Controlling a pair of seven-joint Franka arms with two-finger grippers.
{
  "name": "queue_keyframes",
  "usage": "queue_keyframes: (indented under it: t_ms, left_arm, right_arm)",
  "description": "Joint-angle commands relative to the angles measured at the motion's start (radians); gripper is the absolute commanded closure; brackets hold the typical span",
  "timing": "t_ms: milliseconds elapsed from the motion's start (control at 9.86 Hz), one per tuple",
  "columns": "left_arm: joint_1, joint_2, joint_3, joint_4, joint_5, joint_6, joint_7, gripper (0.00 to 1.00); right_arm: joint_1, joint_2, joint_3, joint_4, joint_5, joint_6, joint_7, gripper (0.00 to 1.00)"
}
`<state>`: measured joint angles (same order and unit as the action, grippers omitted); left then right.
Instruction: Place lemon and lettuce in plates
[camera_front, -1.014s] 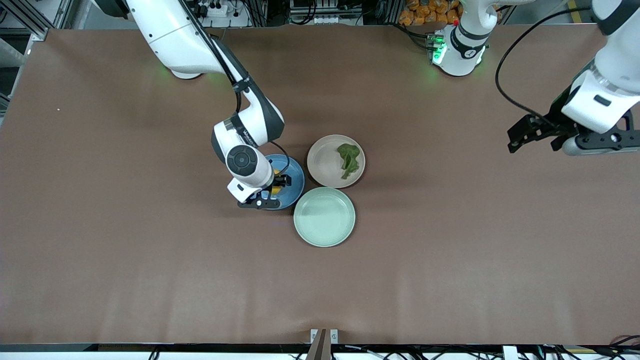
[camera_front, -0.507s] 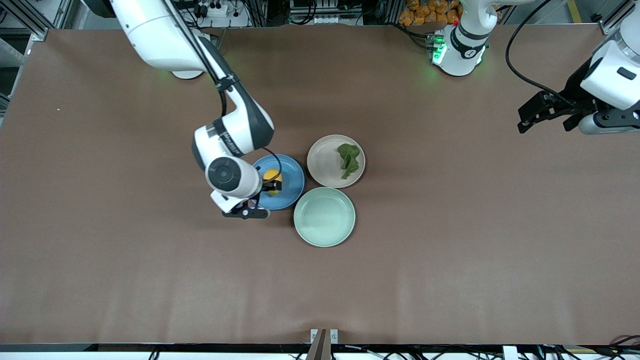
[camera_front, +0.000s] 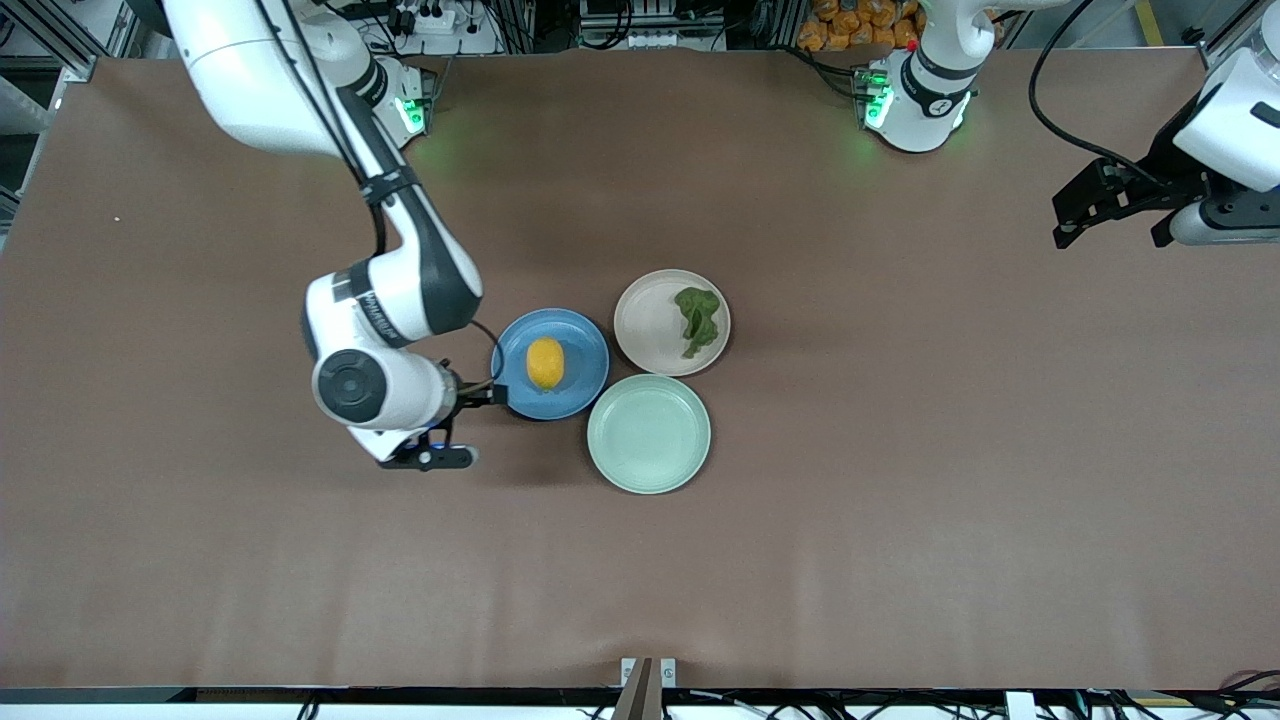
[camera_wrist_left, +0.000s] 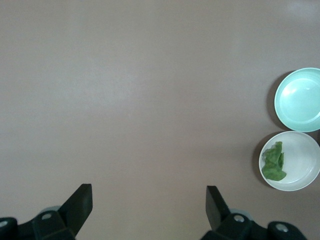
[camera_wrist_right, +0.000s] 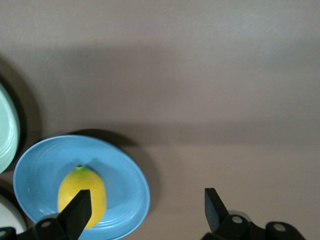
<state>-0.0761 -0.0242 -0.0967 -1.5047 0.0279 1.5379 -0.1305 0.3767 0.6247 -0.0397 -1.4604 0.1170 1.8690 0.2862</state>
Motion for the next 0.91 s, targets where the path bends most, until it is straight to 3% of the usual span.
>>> queue_keyframes:
  t_ms: [0,203,812]
  left_arm:
    - [0.013,-0.006,-0.023,0.012,0.015,-0.021,0.04,0.0]
    - [0.013,-0.006,-0.025,0.012,0.007,-0.022,0.037,0.0]
    - [0.019,-0.005,-0.015,0.012,-0.037,-0.021,0.046,0.0]
  right_arm:
    - [-0.028,-0.049,0.003,-0.002,-0.089,-0.062,-0.016,0.0]
    - [-0.061,-0.054,0.003,0.02,-0.178,-0.076,-0.019,0.0]
    - [-0.171,-0.178,0.009,-0.007,-0.181,-0.08,-0.132,0.0]
